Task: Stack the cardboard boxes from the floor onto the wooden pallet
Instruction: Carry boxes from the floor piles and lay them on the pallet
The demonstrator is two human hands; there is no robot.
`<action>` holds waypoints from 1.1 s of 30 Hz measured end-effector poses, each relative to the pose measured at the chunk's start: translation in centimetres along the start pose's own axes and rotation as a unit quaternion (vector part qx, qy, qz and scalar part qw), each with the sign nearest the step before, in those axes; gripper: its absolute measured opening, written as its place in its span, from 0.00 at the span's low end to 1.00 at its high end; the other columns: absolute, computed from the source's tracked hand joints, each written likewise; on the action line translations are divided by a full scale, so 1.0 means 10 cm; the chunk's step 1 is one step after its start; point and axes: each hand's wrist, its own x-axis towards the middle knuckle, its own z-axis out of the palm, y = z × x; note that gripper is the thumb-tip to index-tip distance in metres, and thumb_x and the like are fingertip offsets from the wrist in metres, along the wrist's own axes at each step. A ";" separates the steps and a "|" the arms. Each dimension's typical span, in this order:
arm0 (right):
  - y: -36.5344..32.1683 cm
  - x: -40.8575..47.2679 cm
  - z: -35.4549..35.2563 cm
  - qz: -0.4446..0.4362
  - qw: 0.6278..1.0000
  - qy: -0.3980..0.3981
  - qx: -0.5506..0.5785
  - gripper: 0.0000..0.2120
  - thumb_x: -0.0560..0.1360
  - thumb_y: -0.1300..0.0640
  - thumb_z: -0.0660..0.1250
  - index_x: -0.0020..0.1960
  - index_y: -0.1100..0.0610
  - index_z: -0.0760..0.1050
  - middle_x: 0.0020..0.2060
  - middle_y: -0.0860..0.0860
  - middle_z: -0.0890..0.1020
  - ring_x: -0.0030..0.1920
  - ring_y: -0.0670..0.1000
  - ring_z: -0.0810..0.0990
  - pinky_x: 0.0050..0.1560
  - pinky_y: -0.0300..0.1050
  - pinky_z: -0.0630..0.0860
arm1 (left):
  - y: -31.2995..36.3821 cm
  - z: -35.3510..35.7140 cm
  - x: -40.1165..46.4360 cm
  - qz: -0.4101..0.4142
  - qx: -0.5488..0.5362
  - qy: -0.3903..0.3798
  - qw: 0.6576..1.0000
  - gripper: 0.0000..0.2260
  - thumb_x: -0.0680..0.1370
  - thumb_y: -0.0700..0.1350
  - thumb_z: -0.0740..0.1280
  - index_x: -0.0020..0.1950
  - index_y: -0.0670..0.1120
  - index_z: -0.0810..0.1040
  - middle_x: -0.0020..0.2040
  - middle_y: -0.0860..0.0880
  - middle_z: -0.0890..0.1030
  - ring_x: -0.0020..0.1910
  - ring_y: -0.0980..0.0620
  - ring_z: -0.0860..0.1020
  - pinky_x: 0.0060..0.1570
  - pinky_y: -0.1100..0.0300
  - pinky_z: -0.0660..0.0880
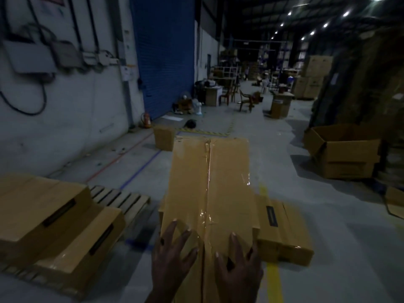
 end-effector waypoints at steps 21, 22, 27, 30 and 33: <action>-3.37 -0.45 2.81 0.000 0.986 -0.164 0.014 0.31 0.72 0.31 0.62 0.73 0.39 0.64 0.65 0.59 0.67 0.62 0.60 0.71 0.58 0.58 0.75 | -4.06 -1.30 0.96 -0.139 0.073 -0.157 0.975 0.28 0.72 0.69 0.66 0.71 0.65 0.67 0.79 0.56 0.54 0.73 0.38 0.63 0.66 0.42 0.68; -3.44 -0.42 2.96 0.000 0.985 -0.171 0.009 0.32 0.73 0.31 0.62 0.73 0.39 0.63 0.65 0.59 0.67 0.62 0.60 0.71 0.58 0.58 0.75 | -4.19 -1.26 1.02 -0.143 0.071 -0.165 0.973 0.28 0.73 0.68 0.66 0.71 0.65 0.67 0.79 0.57 0.53 0.74 0.39 0.62 0.67 0.41 0.67; -3.75 -0.13 3.76 0.007 0.977 -0.211 0.003 0.32 0.73 0.29 0.59 0.74 0.38 0.59 0.68 0.58 0.64 0.64 0.59 0.70 0.62 0.58 0.73 | -4.84 -1.00 1.43 -0.161 0.079 -0.188 0.966 0.28 0.73 0.67 0.67 0.72 0.64 0.68 0.79 0.56 0.53 0.74 0.40 0.62 0.68 0.41 0.67; -3.95 0.01 4.17 0.014 0.974 -0.227 0.002 0.33 0.73 0.29 0.60 0.74 0.39 0.59 0.70 0.58 0.63 0.65 0.59 0.70 0.61 0.59 0.74 | -5.22 -0.88 1.67 -0.179 0.092 -0.214 0.956 0.28 0.73 0.68 0.66 0.72 0.65 0.67 0.79 0.57 0.52 0.74 0.39 0.61 0.69 0.40 0.67; -4.19 0.13 4.46 0.016 0.971 -0.237 0.008 0.33 0.73 0.32 0.64 0.75 0.41 0.62 0.69 0.59 0.64 0.64 0.61 0.71 0.61 0.59 0.74 | -5.55 -0.82 1.91 -0.190 0.103 -0.227 0.950 0.28 0.73 0.68 0.66 0.72 0.64 0.68 0.79 0.56 0.53 0.74 0.38 0.61 0.69 0.41 0.66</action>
